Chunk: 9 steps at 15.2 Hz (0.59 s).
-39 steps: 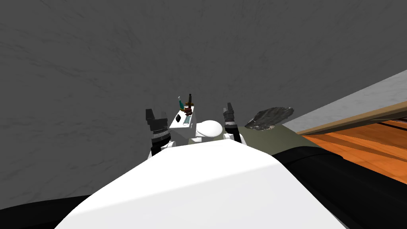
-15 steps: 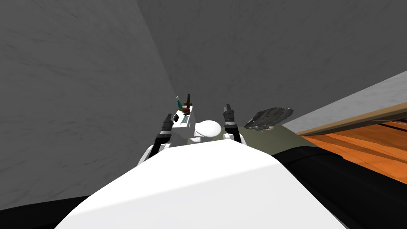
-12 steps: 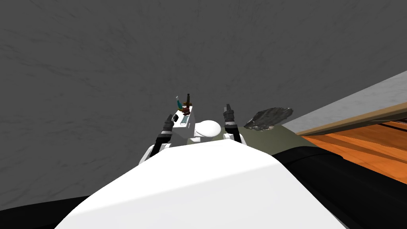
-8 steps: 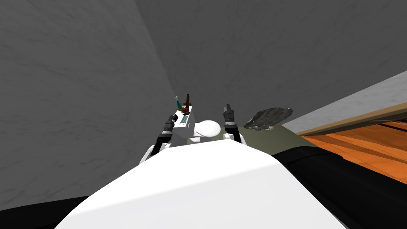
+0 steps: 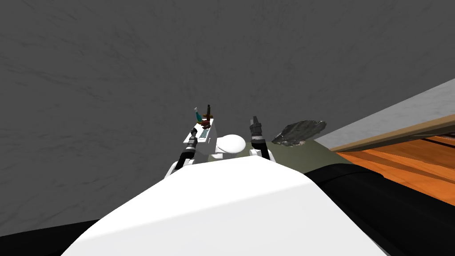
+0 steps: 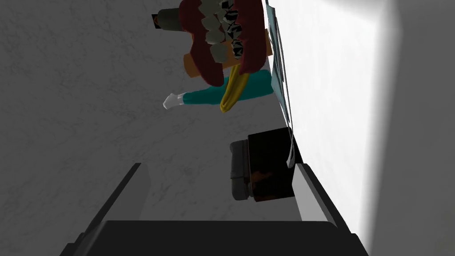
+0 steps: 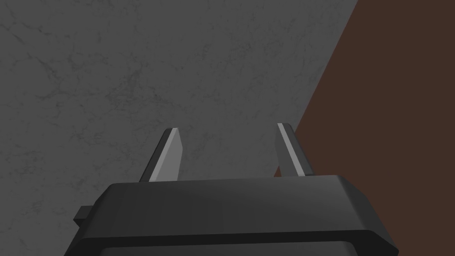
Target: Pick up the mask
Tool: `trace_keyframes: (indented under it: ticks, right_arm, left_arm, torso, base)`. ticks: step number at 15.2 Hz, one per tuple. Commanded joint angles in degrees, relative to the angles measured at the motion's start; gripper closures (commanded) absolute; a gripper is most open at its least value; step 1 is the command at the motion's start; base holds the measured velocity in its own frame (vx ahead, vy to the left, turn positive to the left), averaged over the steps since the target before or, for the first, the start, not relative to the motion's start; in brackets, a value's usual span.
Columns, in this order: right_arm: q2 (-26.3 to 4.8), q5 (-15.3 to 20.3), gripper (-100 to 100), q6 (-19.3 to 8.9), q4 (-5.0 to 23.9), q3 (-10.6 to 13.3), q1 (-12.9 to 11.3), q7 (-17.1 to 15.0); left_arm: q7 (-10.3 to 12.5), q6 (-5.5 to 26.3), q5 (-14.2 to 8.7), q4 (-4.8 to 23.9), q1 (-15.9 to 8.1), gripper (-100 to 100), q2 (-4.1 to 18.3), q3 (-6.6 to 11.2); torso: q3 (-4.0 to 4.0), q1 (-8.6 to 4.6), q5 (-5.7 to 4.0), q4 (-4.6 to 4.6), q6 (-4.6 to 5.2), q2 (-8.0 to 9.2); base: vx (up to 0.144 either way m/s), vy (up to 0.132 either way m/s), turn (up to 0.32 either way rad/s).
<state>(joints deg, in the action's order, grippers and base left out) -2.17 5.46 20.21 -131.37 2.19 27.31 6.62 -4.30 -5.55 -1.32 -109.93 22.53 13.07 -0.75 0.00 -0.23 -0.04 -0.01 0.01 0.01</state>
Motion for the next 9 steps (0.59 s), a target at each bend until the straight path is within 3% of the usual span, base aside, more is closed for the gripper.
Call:
trace_keyframes:
  ticks: [1, 3, 5, 6, 8, 9]
  right_arm:
    - [0.0, 0.0, 0, 0.0, 0.0, 0.0, 0.0, 0.0]
    - [0.0, 0.0, 0, 0.0, 0.0, 0.0, 0.0, 0.0]
    - [0.0, 0.0, 0, 0.0, 0.0, 0.0, 0.0, 0.0]
    - [0.0, 0.0, 0, 0.0, 0.0, 0.0, 0.0, 0.0]
    - [0.0, 0.0, 0, 0.0, 0.0, 0.0, 0.0, 0.0]
    - [0.0, 0.0, 0, 0.0, 0.0, 0.0, 0.0, 0.0]
  left_arm:
    - [0.0, 2.3, -0.1, 0.9, -0.4, -100, -2.1, -0.13]
    - [0.1, 3.0, -0.1, 1.3, -0.6, -100, -3.2, -0.18]
    - [0.2, 4.4, -0.2, 2.0, -0.9, -100, -5.7, -0.26]
    - [0.2, 4.4, -0.2, 2.0, -0.9, -100, -5.7, -0.26]
    - [0.2, 5.5, -0.3, 2.5, -1.2, -100, -8.5, -0.33]
    - [0.2, 5.5, -0.3, 2.5, -1.2, -100, -8.5, -0.33]
  torso:
    - [0.0, 0.0, 0.0, 0.0, 0.0, 0.0]
    - [-0.21, -0.08, 0.23, -0.26, 0.22, -0.16]
    - [-0.46, -0.24, 0.5, -0.62, 0.39, -0.29]
    - [-0.55, -0.36, 0.61, -0.78, 0.48, -0.32]
    - [-0.78, -0.63, 0.86, -1.13, 0.69, -0.42]
    - [-0.9, -0.78, 0.99, -1.33, 0.8, -0.47]
  base:
    - [0.003, -0.037, 0.029]
    - [0.003, -0.036, 0.001]
    - [0.004, -0.023, -0.008]
    - [0.001, -0.025, 0.0]
    - [0.002, -0.024, -0.002]
    - [0.002, -0.021, -0.015]
